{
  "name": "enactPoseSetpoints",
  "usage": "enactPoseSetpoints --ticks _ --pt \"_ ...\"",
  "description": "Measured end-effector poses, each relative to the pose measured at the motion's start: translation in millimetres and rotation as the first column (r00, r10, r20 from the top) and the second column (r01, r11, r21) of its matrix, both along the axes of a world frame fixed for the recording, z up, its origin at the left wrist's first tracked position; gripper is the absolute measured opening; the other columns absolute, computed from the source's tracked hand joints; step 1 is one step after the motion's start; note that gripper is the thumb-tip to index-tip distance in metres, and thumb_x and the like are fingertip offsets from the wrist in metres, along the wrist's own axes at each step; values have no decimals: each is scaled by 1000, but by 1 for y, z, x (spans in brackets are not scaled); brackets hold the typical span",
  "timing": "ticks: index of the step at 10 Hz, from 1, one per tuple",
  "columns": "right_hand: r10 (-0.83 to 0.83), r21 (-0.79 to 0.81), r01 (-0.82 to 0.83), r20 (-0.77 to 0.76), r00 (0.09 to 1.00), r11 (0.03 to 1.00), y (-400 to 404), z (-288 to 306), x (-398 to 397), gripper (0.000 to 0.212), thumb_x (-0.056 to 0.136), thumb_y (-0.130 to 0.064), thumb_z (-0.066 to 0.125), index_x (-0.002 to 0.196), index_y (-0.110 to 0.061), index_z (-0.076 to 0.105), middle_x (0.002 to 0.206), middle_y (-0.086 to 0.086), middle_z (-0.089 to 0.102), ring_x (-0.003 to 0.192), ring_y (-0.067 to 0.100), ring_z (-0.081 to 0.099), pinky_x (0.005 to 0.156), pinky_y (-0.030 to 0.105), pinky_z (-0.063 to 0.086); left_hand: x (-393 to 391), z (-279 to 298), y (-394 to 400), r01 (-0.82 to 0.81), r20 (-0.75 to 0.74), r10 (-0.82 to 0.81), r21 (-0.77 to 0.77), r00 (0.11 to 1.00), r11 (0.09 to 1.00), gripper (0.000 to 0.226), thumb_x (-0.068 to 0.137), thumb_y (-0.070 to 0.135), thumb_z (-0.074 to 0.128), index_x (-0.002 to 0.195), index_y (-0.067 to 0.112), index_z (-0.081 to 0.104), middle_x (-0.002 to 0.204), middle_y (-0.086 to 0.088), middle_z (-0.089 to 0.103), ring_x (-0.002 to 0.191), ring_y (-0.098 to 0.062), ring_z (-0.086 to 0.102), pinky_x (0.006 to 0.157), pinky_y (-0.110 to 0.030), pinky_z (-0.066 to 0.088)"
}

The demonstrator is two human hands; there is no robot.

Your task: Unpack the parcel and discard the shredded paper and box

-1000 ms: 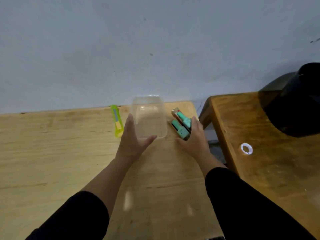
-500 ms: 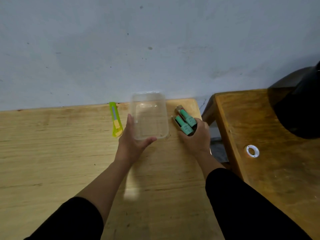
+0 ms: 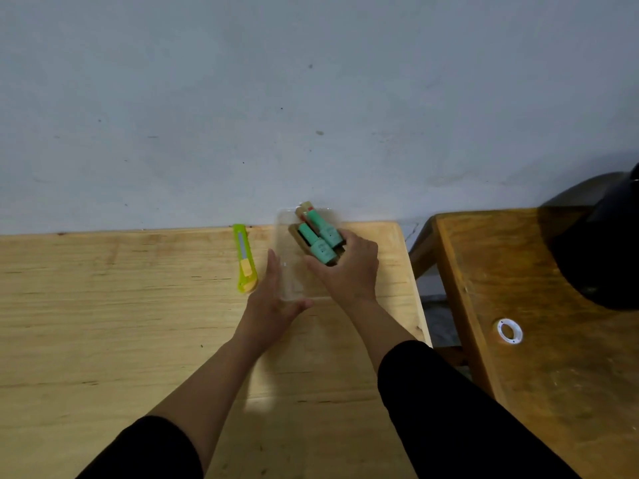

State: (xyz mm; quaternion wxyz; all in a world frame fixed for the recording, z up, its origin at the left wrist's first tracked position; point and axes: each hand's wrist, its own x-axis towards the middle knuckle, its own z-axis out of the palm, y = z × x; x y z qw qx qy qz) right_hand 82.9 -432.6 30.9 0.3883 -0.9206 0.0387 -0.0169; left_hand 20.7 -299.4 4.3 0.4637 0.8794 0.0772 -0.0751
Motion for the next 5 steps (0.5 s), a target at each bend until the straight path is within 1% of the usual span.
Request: enactPoseSetpoints --ticks 1,2,3,4,5 --pt "14 -94 -15 -21 1000 995 4 -5 -2 72 62 -51 75 122 -17 51 115 2 58 116 22 39 95 38 36 -1 -3 2 24 19 -25 17 1000 1000 112 72 50 68 145 18 -12 157 -3 9 141 -18 17 109 -29 24" --pt "52 -125 -56 -37 998 991 2 -8 -3 70 65 -49 73 123 -17 52 118 3 57 120 23 37 94 37 32 0 -5 4 -3 13 3 6 1000 1000 113 72 47 70 145 19 -11 156 -3 15 140 -19 21 110 -32 29" --pt "97 -152 -104 -52 994 983 -3 -9 -8 63 73 -45 69 127 -16 51 122 4 57 123 23 36 95 38 32 -2 -4 3 -13 0 13 -8 1000 1000 115 68 51 71 146 19 -7 155 -4 18 140 -20 23 111 -36 30" --pt "128 -143 -136 -61 990 980 -8 -3 -11 48 80 -38 63 122 -16 55 118 5 60 118 23 42 94 39 38 1 4 3 -46 18 47 -18 999 999 110 68 43 76 147 14 6 151 -3 28 137 -19 29 110 -33 30" --pt "57 -71 -60 -53 997 996 -11 5 -39 38 84 -30 59 120 -17 56 116 2 61 112 18 49 91 30 43 -15 15 2 -135 76 136 -23 988 991 82 71 25 78 139 9 34 129 3 49 115 -10 47 96 -24 38"
